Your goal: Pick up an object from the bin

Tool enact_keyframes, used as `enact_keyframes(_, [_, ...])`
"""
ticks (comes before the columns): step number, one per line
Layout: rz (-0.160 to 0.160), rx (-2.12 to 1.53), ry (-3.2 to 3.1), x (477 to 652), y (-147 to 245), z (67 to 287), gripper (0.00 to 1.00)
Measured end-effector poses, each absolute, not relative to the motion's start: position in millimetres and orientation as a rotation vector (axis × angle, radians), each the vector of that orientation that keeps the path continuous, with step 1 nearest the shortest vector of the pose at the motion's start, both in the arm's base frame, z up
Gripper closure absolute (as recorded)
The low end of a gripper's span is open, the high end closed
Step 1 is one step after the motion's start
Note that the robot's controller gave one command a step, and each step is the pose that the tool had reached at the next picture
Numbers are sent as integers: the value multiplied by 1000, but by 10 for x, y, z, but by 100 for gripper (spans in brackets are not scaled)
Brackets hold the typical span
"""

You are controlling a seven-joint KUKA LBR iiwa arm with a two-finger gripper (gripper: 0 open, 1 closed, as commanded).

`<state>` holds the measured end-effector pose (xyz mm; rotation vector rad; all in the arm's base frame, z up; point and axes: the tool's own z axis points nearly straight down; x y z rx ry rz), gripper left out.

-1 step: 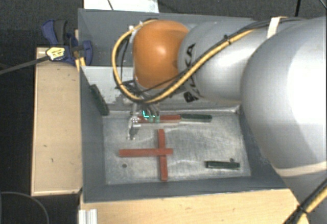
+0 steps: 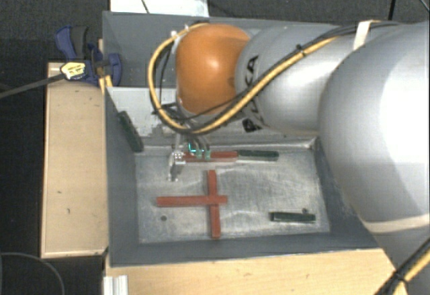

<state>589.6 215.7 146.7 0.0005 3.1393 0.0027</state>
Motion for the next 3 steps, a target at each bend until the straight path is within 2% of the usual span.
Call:
enact_keyframes(1, [6, -91, 3128, 5118, 1821, 736, 100])
enact_keyframes(2, [6, -88, 3128, 5118, 1821, 736, 100])
enact_keyframes(3, [2, -43, 3140, 5029, 1787, 1818, 100])
